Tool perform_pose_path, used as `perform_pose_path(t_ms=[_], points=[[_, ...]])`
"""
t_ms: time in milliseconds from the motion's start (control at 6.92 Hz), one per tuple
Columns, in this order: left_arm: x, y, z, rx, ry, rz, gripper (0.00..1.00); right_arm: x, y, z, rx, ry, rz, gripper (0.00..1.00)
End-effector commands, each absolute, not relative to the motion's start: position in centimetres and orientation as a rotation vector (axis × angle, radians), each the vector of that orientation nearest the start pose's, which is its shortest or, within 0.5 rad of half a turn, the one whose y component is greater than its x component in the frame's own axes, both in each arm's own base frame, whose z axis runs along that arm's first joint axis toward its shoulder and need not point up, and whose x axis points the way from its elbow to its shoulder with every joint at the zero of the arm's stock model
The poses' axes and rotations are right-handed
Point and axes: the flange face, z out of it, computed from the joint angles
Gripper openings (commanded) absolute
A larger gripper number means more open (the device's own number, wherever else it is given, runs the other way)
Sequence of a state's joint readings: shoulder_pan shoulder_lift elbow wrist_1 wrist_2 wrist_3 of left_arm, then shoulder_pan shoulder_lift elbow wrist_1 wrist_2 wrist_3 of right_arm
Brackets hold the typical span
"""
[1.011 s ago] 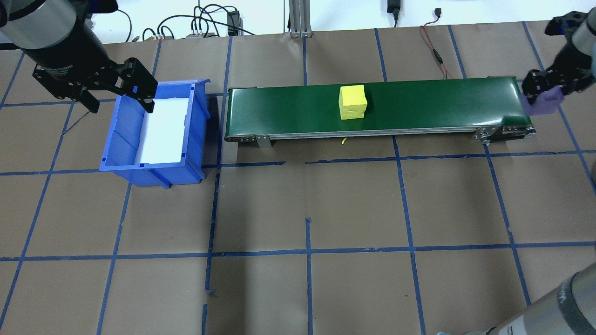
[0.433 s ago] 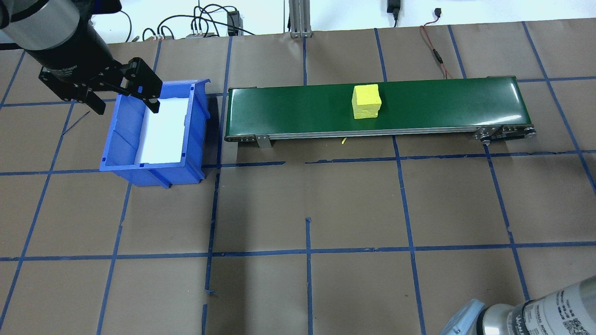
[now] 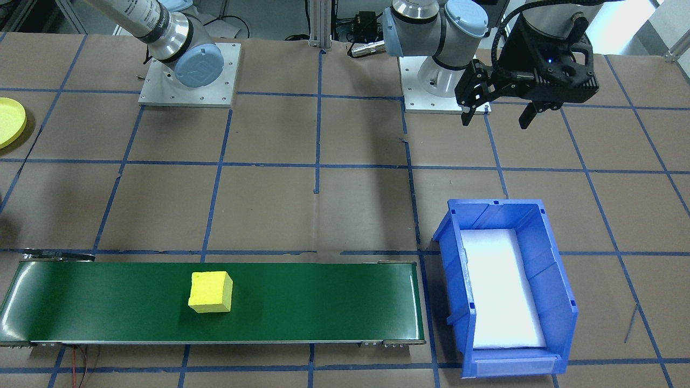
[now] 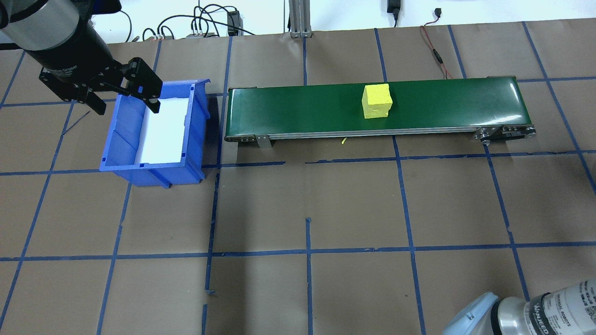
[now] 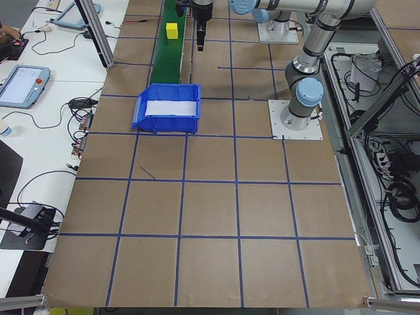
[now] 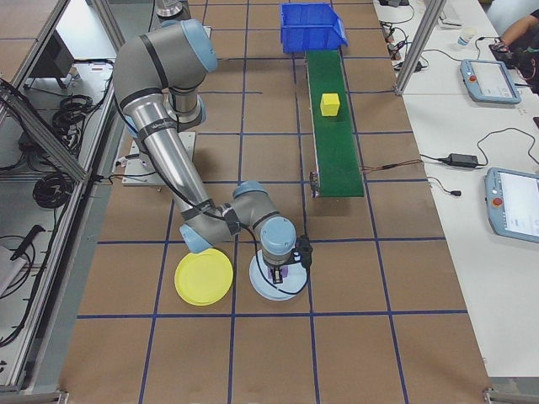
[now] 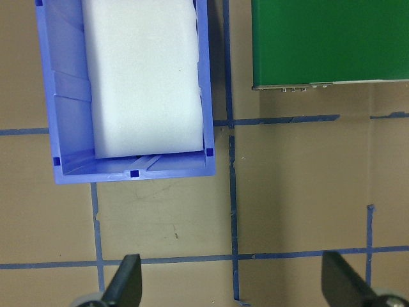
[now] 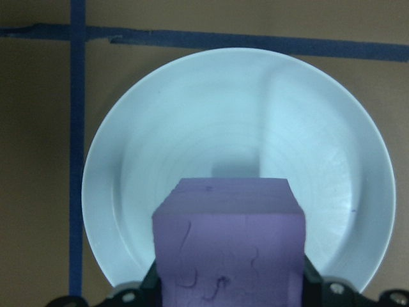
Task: Move block left to right into plate
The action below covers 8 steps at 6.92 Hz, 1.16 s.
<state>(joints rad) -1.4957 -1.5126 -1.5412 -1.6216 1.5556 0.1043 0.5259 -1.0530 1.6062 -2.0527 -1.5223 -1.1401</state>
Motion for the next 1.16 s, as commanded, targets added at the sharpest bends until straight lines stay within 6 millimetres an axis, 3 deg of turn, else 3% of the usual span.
perform_pose_path(t_ms=[0, 144, 433, 578, 722, 867, 1011], points=[[-9.9, -47.8, 52.5, 0.046, 3.153, -0.060, 1.00, -48.8, -43.4, 22.0, -0.141, 3.055, -0.023, 0.95], [-9.9, -47.8, 52.5, 0.046, 3.153, -0.060, 1.00, -48.8, -43.4, 22.5, -0.113, 3.064, -0.028, 0.97], [-9.9, -47.8, 52.6, 0.046, 3.154, -0.065, 1.00, -48.2, -44.2, 26.8, -0.065, 3.106, -0.111, 0.96], [-9.9, -47.8, 52.5, 0.046, 3.154, -0.063, 1.00, -44.7, -47.2, 28.8, -0.085, 3.096, -0.165, 0.96], [-9.8, -47.9, 52.7, 0.054, 3.152, -0.067, 1.00, -39.3, -50.5, 31.7, -0.075, 3.086, -0.194, 0.96], [-9.9, -47.8, 52.6, 0.056, 3.152, -0.065, 1.00, -33.4, -53.6, 33.6, -0.058, 3.074, -0.188, 0.96], [-9.9, -47.8, 52.6, 0.056, 3.152, -0.065, 1.00, -26.2, -56.8, 35.5, -0.052, 3.069, -0.217, 0.96]])
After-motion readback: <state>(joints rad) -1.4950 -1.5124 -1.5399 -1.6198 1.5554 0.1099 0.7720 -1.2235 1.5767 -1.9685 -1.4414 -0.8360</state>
